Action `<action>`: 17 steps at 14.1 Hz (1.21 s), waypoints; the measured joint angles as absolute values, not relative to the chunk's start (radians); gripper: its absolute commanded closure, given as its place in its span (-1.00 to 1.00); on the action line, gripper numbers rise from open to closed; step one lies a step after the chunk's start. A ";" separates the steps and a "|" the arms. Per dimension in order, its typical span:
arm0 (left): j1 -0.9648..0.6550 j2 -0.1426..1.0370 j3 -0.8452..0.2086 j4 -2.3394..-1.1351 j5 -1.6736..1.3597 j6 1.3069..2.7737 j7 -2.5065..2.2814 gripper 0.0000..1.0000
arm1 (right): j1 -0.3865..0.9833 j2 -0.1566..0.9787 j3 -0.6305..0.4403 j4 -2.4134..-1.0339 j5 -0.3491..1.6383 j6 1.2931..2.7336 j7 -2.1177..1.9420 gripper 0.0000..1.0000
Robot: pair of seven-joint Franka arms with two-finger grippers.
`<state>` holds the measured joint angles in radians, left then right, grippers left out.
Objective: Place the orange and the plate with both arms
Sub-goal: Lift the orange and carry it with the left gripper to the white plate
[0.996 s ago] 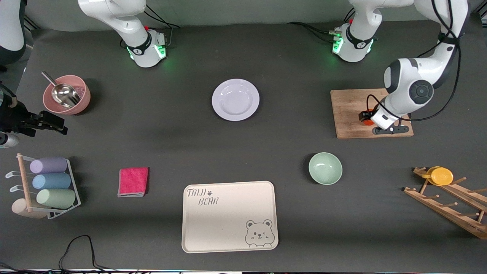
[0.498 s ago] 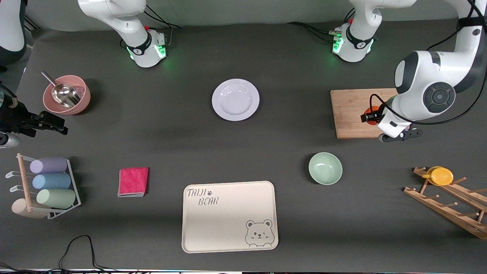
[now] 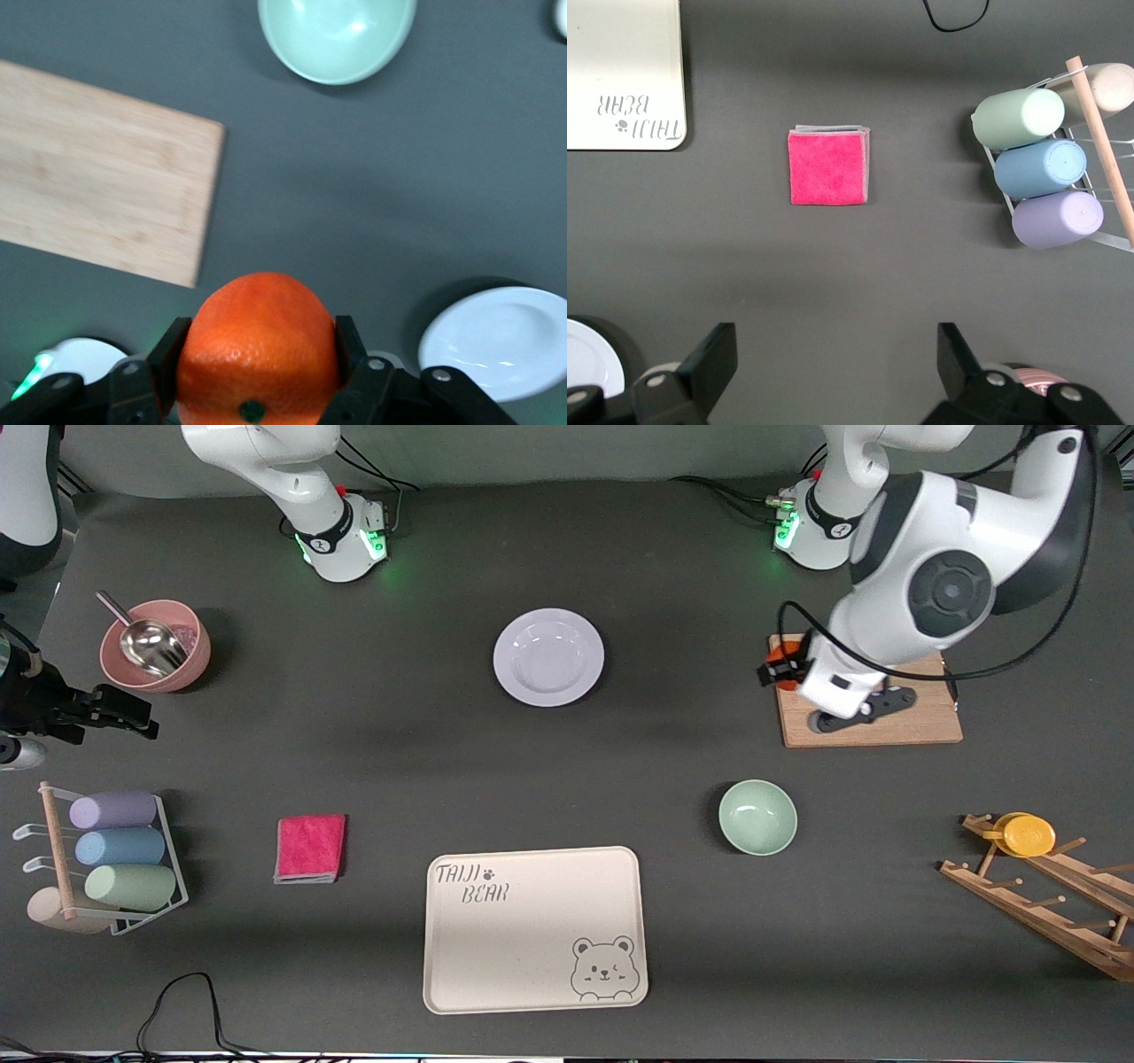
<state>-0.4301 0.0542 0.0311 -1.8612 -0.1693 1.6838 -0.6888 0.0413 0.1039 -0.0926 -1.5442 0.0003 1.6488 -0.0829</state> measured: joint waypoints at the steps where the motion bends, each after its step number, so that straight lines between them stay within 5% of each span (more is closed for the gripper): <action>1: -0.462 0.057 0.030 -1.841 -0.190 1.684 -0.737 0.93 | 0.041 0.104 -0.093 -1.544 0.000 1.648 -0.083 -1.00; 8: -0.709 0.234 0.026 -1.685 -0.220 1.781 -1.060 0.93 | 0.041 0.100 -0.115 -1.559 0.022 1.647 -0.082 -1.00; 17: -0.929 0.539 -0.011 -1.666 -0.250 2.086 -1.191 0.86 | 0.043 0.097 -0.116 -1.560 0.026 1.646 -0.082 -1.00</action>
